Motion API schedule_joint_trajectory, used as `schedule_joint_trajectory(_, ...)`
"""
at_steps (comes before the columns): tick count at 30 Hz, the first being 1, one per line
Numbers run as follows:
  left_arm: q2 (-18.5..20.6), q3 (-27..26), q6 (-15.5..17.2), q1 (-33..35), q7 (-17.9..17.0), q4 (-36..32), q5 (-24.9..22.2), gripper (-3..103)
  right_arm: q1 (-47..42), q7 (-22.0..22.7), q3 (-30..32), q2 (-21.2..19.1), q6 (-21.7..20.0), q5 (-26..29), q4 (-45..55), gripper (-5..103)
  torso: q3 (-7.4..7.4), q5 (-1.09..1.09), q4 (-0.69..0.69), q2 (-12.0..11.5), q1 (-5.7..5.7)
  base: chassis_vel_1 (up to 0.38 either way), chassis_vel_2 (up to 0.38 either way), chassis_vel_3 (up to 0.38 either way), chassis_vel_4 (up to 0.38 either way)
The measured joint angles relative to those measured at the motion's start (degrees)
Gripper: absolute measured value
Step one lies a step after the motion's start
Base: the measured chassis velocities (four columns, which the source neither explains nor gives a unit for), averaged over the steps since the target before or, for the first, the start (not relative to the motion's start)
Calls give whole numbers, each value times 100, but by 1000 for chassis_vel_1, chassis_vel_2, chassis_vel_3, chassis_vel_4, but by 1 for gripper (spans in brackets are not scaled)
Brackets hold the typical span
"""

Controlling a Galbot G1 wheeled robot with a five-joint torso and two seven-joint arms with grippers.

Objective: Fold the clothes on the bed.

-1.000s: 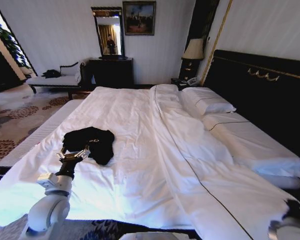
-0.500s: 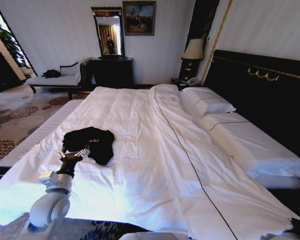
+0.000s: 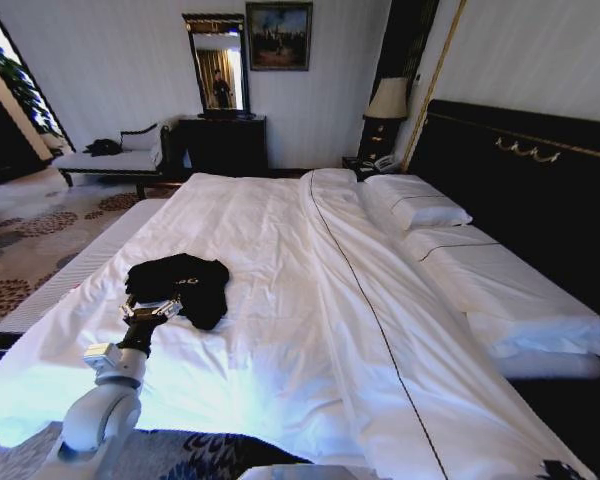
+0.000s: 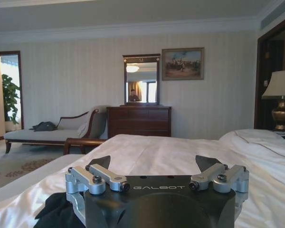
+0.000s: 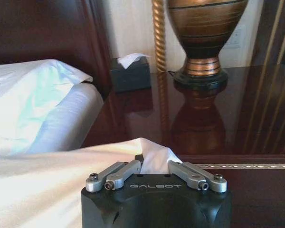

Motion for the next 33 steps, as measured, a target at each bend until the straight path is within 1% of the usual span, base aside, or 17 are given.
schedule_joint_trajectory(3,-100,-24,49,84,-25,-56,33,100,109,-5,-84,0,70,1,95,13,0,2,2,0,0,0,0,0,0)
schedule_joint_trajectory(5,-173,-88,117,236,-50,-150,33,100,163,-10,-84,-17,96,-31,358,24,0,1,3,0,0,0,0,0,0)
schedule_joint_trajectory(6,-173,-88,117,236,-50,-150,33,100,163,-10,-84,-17,96,-31,358,24,0,1,3,0,0,0,0,0,0)
schedule_joint_trajectory(7,-182,-150,125,353,-57,-208,36,100,173,-7,-32,-94,92,-33,564,29,0,5,2,-1,0,0,0,0,0)
schedule_joint_trajectory(8,-182,-210,124,466,-61,-249,46,100,172,-8,46,-199,69,-12,772,35,0,4,4,0,0,0,0,0,0)
schedule_joint_trajectory(9,-181,-285,110,609,-61,-289,59,100,150,-54,163,-368,15,82,1072,35,0,2,5,0,0,0,0,0,0)
schedule_joint_trajectory(10,-195,-362,101,755,-73,-314,62,100,108,-195,337,-633,-61,303,1301,39,0,-5,7,0,0,0,0,0,0)
schedule_joint_trajectory(11,-195,-362,101,755,-73,-314,62,100,108,-195,337,-633,-61,303,1301,39,0,-5,7,0,0,0,0,0,0)
schedule_joint_trajectory(13,-300,-392,124,855,-100,-334,55,100,75,-312,481,-1047,-201,605,1380,51,0,1,5,0,-1,0,0,0,0)
schedule_joint_trajectory(15,-469,-388,164,959,-113,-383,91,100,34,-212,531,-1388,-410,699,1402,61,0,1,5,0,0,0,0,0,0)
schedule_joint_trajectory(16,-548,-388,172,1028,-120,-420,113,100,-13,-104,543,-1511,-542,713,1402,61,0,2,5,0,0,0,0,0,0)
schedule_joint_trajectory(17,-548,-388,172,1028,-120,-420,113,100,-13,-104,543,-1511,-542,713,1402,61,0,2,5,0,0,0,0,0,0)
schedule_joint_trajectory(19,-720,-385,159,1145,-135,-479,173,100,-122,141,456,-1587,-761,656,1402,73,0,2,7,0,0,0,0,0,0)
schedule_joint_trajectory(22,-970,-353,75,1102,-172,-441,349,100,-151,383,20,-1476,-917,513,1399,89,0,4,0,0,-1,0,0,0,0)
schedule_joint_trajectory(24,-1051,-333,62,1068,-179,-436,385,100,-57,476,-51,-1498,-951,501,1398,89,0,2,2,0,-1,0,0,0,0)
schedule_joint_trajectory(26,-1165,-288,52,1004,-191,-460,432,100,127,615,26,-1669,-1041,380,1395,97,0,2,8,0,-1,0,0,0,0)
schedule_joint_trajectory(33,-1305,-211,47,991,-209,-574,477,100,28,594,552,-2006,-1303,203,1386,100,1,3,4,0,0,0,0,0,0)
